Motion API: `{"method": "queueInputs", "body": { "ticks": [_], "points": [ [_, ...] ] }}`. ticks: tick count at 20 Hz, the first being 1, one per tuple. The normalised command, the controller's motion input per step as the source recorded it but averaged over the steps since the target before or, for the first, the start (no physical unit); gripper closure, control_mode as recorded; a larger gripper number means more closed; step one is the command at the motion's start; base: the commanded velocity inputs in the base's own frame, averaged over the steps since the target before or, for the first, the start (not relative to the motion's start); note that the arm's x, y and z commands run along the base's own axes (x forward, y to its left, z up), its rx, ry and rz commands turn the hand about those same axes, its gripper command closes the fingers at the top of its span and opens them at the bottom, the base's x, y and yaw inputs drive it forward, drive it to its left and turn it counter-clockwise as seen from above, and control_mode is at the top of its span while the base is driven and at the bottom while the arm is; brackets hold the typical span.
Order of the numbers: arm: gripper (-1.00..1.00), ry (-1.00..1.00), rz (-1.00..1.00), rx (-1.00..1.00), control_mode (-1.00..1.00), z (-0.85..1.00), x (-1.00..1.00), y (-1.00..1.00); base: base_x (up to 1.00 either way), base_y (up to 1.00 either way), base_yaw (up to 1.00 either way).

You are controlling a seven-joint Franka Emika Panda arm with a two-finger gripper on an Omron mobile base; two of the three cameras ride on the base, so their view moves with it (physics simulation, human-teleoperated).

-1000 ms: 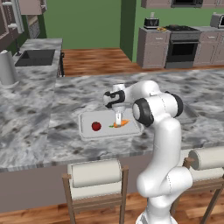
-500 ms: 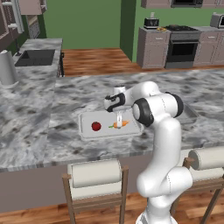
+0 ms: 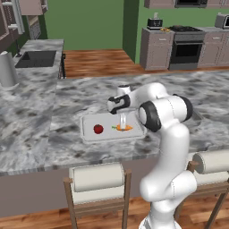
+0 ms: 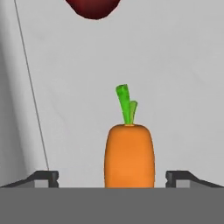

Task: Place the cold items (carrot and tomato) from the fridge in one tupperware on the dining counter. Place the warm items (kebab skewer and hot dog) in the stove area in another tupperware.

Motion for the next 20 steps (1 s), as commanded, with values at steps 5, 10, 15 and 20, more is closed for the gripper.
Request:
{"method": "queueInputs", "body": {
  "ticks": [5,10,15,20],
  "points": [
    [-1.0,-0.15,0.0,0.0,-1.0,0.66,-0.29,-0.05,0.0,0.0,0.0],
    [-1.0,-0.11,-0.02,0.0,-1.0,0.57,-0.48,-0.14,0.0,0.0,0.0],
    [-1.0,-0.13,-0.15,0.03,-1.0,0.47,-0.71,-0.13,0.0,0.0,0.0],
    [-1.0,-0.1,-0.28,0.03,-1.0,0.53,-0.7,-0.03,0.0,0.0,0.0]
  ]
}}
